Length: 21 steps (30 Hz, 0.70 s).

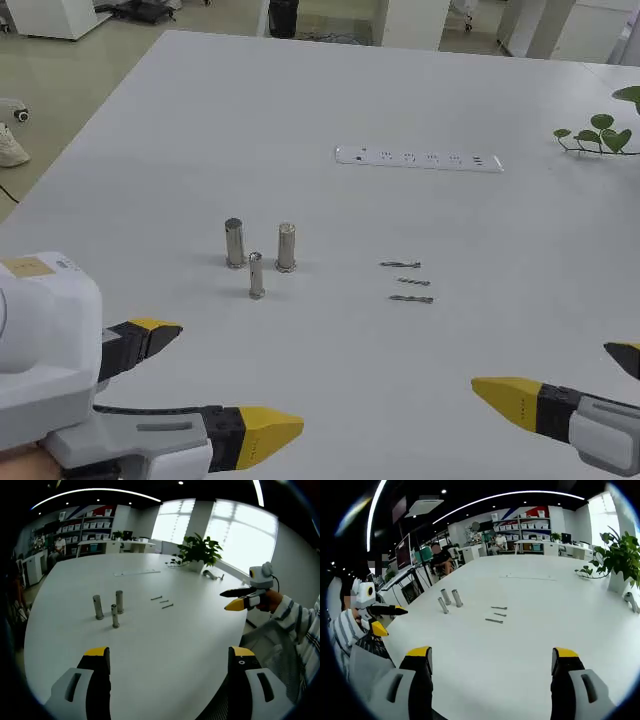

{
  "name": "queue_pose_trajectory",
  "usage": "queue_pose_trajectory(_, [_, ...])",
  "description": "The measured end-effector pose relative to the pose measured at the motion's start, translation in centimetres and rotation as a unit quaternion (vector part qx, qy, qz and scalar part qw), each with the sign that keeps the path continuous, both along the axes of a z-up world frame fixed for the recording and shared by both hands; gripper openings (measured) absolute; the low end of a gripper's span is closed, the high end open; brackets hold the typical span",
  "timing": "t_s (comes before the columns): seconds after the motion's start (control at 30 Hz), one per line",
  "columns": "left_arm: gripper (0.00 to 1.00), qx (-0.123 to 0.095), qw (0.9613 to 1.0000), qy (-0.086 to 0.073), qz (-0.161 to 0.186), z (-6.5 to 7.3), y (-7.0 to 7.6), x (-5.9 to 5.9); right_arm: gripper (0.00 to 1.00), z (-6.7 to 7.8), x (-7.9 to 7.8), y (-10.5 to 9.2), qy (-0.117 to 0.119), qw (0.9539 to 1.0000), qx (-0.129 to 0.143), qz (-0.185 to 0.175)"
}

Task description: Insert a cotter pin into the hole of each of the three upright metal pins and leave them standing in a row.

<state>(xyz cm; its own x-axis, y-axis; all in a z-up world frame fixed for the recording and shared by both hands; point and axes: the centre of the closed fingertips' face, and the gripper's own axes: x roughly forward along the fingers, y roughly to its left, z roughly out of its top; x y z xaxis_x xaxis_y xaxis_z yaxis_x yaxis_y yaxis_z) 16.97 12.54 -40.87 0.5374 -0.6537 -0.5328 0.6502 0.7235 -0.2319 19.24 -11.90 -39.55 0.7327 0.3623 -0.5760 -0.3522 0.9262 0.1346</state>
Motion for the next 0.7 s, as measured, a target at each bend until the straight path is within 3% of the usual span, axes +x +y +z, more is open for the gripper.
queue_pose_trajectory(0.13, [0.95, 0.000, 1.0000, -0.001, -0.004, 0.1, 0.1, 0.0, 0.98, 0.3, 0.0, 0.2, -0.002, 1.0000, 0.002, -0.003])
queue_pose_trajectory(0.37, [0.94, -0.007, 0.9995, -0.032, -0.004, 1.0, 0.5, 0.4, 0.98, 0.4, -0.3, 0.5, -0.001, 1.0000, -0.001, -0.004])
queue_pose_trajectory(0.7, [0.92, 0.001, 0.9995, -0.033, 0.006, 1.1, 1.4, -0.2, 0.98, 0.2, -0.5, 0.6, -0.001, 1.0000, 0.004, -0.006])
